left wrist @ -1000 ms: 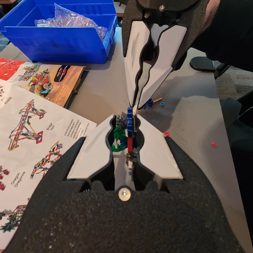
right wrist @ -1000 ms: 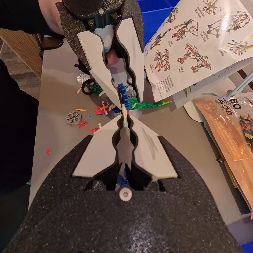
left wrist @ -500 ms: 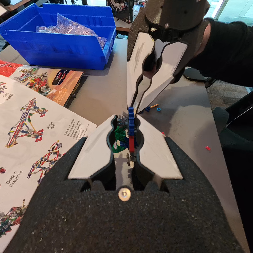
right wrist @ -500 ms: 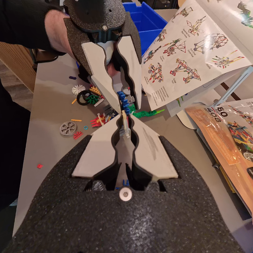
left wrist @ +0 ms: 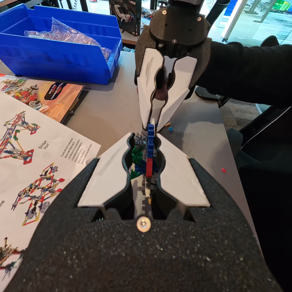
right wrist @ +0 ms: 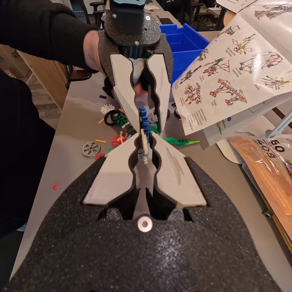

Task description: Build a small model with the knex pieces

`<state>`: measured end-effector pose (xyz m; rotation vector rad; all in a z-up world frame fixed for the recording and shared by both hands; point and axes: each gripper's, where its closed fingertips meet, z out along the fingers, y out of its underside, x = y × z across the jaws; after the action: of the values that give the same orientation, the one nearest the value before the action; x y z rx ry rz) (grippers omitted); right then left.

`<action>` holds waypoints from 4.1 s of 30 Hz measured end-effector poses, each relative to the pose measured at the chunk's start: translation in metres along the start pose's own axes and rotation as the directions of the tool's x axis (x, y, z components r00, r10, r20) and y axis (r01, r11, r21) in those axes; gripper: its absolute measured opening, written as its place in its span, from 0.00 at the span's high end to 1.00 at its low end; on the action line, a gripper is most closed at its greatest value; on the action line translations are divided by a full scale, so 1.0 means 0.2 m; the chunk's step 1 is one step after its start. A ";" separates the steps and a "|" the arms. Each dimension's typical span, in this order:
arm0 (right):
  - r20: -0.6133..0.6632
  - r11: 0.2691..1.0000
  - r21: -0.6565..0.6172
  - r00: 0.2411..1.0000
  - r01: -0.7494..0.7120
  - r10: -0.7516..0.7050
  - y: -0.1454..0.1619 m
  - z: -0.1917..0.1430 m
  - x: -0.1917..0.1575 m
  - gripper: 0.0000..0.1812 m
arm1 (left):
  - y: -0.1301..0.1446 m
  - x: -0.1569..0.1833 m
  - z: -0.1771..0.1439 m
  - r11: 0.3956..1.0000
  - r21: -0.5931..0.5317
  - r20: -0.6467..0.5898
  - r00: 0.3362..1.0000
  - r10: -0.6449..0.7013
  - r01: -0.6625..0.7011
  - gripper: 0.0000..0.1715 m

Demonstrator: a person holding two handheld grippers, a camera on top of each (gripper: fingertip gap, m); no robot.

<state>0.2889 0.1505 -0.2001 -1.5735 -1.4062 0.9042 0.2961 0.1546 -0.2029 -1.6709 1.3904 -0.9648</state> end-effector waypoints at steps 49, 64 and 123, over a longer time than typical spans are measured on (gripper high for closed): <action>-0.273 0.977 -0.104 0.950 -0.188 0.153 0.32 0.04 -0.02 0.87 | -0.20 -0.08 0.04 0.903 0.255 -0.125 0.938 -0.323 0.345 0.87; -0.300 0.933 -0.166 0.918 -0.319 0.260 0.38 0.10 -0.09 0.61 | -0.07 0.00 0.04 0.970 0.237 0.019 0.998 -0.060 0.054 0.87; -0.564 0.913 -0.139 0.788 -0.384 0.246 0.38 0.07 -0.29 0.66 | 0.76 0.03 -0.30 0.772 -0.553 0.454 0.890 -0.036 0.313 0.77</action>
<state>0.3001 0.0917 -0.2760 -2.0995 -0.8816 0.4102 0.1786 0.1230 -0.3119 -2.3643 1.3267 -0.1820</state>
